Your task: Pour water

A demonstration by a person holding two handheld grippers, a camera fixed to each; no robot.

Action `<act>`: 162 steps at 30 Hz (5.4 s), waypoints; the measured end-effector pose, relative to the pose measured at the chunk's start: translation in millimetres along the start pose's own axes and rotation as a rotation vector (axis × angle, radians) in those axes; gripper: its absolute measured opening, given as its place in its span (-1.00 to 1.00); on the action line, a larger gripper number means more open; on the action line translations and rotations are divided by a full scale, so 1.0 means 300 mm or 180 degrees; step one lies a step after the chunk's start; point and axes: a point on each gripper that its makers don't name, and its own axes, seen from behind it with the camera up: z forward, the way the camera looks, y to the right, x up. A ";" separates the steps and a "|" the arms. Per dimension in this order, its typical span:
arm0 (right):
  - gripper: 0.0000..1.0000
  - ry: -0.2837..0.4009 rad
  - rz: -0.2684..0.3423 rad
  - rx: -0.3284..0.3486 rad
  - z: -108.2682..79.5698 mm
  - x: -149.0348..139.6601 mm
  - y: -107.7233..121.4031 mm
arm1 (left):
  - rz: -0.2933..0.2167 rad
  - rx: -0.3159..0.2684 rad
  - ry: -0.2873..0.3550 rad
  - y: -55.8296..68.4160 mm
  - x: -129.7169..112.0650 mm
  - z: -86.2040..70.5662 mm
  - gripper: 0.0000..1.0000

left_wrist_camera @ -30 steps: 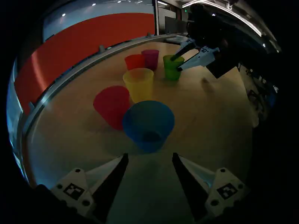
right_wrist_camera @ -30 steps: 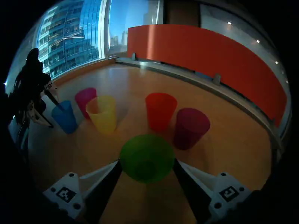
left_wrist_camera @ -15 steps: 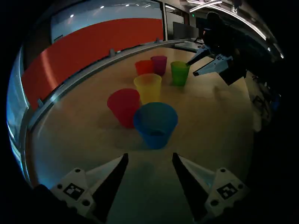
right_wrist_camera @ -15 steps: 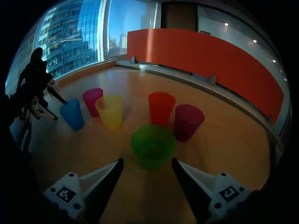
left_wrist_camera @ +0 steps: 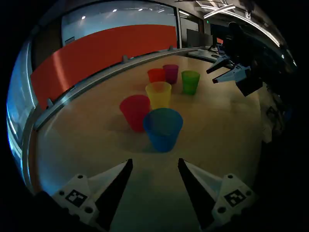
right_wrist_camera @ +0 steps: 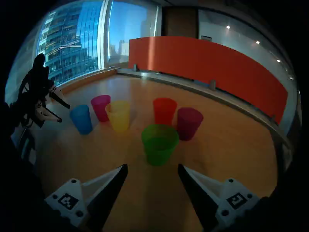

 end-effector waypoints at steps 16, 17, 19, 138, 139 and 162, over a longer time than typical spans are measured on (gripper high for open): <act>1.00 0.0348 0.0304 -0.0246 -0.048 0.059 0.034 | -0.0455 0.0663 0.0409 -0.176 0.027 -0.042 0.74; 1.00 0.0368 0.0329 -0.0267 -0.051 0.061 0.039 | -0.0483 0.0718 0.0440 -0.191 0.028 -0.046 0.74; 1.00 0.0412 0.0371 -0.0316 -0.056 0.066 0.049 | -0.0537 0.0804 0.0497 -0.214 0.032 -0.053 0.74; 0.99 0.1814 0.1063 -0.2128 -0.246 0.281 0.405 | -0.1182 0.2350 0.2147 -0.434 0.213 -0.130 0.73; 0.99 0.1812 0.1071 -0.2125 -0.244 0.281 0.405 | -0.1183 0.2347 0.2145 -0.434 0.212 -0.127 0.73; 0.99 0.1831 0.1115 -0.2136 -0.257 0.268 0.413 | -0.1155 0.2282 0.2010 -0.429 0.184 -0.070 0.73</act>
